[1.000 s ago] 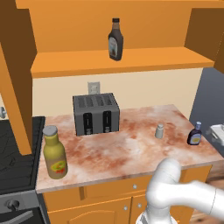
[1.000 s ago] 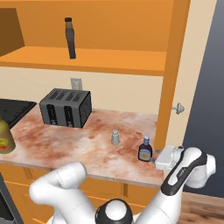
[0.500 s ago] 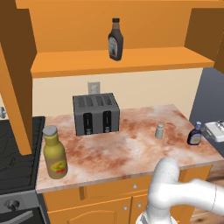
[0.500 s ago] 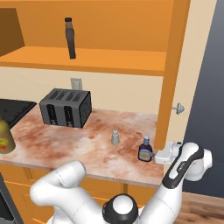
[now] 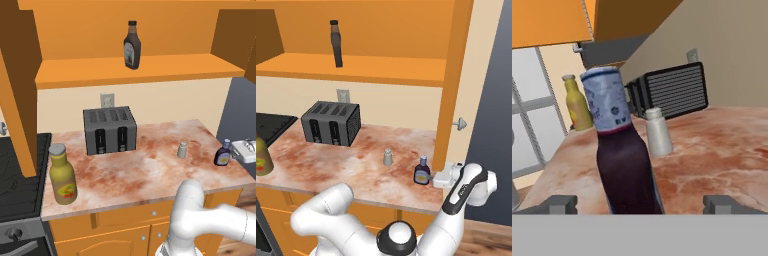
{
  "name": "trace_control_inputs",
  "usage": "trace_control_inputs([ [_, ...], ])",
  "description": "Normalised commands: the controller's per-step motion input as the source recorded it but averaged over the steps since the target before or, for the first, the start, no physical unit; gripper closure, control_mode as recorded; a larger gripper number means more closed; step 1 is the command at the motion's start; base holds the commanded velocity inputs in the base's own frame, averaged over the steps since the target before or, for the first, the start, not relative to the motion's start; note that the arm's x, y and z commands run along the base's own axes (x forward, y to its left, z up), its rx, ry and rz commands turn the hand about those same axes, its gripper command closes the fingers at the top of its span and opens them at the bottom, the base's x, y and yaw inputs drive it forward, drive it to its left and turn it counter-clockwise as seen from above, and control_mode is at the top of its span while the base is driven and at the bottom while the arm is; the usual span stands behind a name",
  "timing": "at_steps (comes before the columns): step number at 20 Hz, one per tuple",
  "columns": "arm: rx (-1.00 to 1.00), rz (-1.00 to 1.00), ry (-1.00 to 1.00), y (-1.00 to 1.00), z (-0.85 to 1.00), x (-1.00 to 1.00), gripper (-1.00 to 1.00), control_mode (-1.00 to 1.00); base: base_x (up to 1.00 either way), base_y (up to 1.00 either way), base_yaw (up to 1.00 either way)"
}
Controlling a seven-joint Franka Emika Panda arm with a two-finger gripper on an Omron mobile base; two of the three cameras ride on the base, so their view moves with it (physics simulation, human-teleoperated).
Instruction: There are various items on the counter. Only move the condiments/shakers into the cabinet.
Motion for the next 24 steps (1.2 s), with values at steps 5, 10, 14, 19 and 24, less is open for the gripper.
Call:
trace_control_inputs([
  [5, 0.00, 0.00, 0.00, 0.17, -0.08, 0.00, -1.00, -1.00, 0.00, 0.00, 0.00],
  [10, -0.01, 0.00, 0.00, 0.31, 0.00, 0.00, -1.00, -1.00, 0.00, 0.00, 0.00],
  [14, -0.01, 0.00, 0.00, 0.33, 0.00, 0.00, -1.00, -1.00, 0.00, 0.00, 0.00],
  [19, 0.01, 0.00, 0.01, 0.08, 0.00, 0.00, 1.00, -1.00, 0.00, 0.00, 0.00],
  [24, 0.00, 0.00, 0.00, 0.00, 0.00, -0.44, 1.00, -1.00, 0.00, 0.00, 0.00],
])
